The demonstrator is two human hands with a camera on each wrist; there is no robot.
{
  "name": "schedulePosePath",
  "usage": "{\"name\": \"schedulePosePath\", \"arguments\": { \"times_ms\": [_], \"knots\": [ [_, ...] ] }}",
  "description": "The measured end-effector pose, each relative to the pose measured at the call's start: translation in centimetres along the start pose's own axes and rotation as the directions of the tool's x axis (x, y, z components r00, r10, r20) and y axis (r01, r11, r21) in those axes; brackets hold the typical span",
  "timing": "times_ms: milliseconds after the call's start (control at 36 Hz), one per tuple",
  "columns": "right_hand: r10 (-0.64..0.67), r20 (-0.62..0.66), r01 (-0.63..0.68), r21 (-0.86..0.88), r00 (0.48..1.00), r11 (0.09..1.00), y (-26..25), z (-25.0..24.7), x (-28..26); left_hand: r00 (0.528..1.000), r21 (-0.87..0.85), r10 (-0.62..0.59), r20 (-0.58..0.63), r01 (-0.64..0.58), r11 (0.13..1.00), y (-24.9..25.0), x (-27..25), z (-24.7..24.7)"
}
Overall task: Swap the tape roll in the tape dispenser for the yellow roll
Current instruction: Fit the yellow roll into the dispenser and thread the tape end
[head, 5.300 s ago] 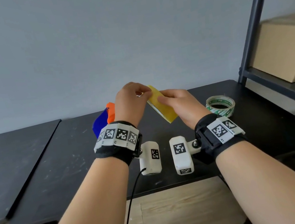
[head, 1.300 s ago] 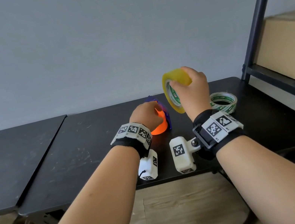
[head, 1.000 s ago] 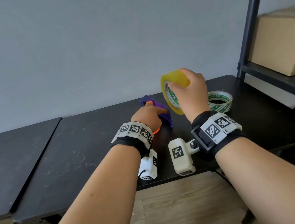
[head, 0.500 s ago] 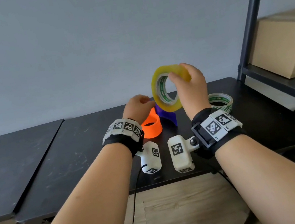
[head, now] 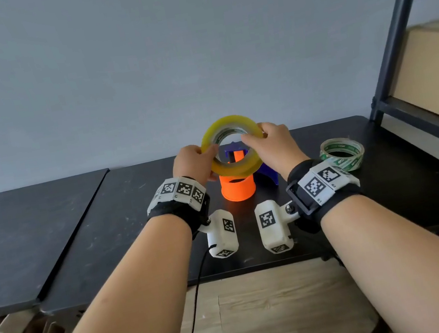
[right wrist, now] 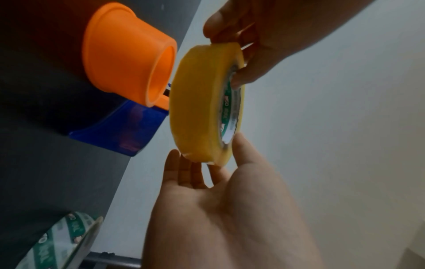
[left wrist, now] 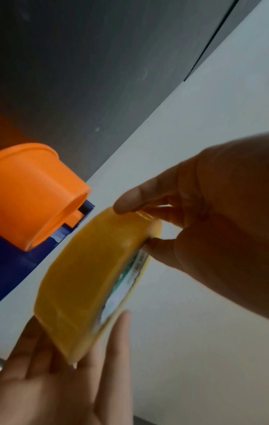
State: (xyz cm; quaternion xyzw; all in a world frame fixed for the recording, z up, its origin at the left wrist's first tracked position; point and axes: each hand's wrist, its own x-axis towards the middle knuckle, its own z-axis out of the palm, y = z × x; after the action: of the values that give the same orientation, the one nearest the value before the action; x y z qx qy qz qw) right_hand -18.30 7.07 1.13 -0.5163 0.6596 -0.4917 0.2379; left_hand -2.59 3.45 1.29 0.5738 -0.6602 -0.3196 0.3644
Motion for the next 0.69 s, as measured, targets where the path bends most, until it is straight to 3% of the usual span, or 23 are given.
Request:
{"name": "schedulePosePath", "arguments": {
  "times_ms": [167,278,389,694],
  "knots": [
    [0.01,-0.039,-0.014,-0.107,0.999,0.994,1.1,0.8,0.3,0.998,0.1,-0.068,-0.018,0.07,0.993,-0.3,0.6,0.0],
    [-0.002,-0.023,-0.004,-0.261,1.0,0.965,1.6,1.3,0.9,0.984,0.287,-0.162,0.075,0.134,0.948,-0.4,0.4,0.2],
    [-0.039,-0.032,0.025,-0.356,0.999,0.934,2.9,1.6,1.4,0.98,0.379,-0.185,0.075,0.144,0.914,-1.0,0.9,0.8],
    [-0.032,-0.001,0.029,-0.424,0.999,0.905,4.5,2.1,1.3,0.98,0.446,-0.181,0.087,0.125,0.886,-1.8,1.8,1.4]
  ]
}}
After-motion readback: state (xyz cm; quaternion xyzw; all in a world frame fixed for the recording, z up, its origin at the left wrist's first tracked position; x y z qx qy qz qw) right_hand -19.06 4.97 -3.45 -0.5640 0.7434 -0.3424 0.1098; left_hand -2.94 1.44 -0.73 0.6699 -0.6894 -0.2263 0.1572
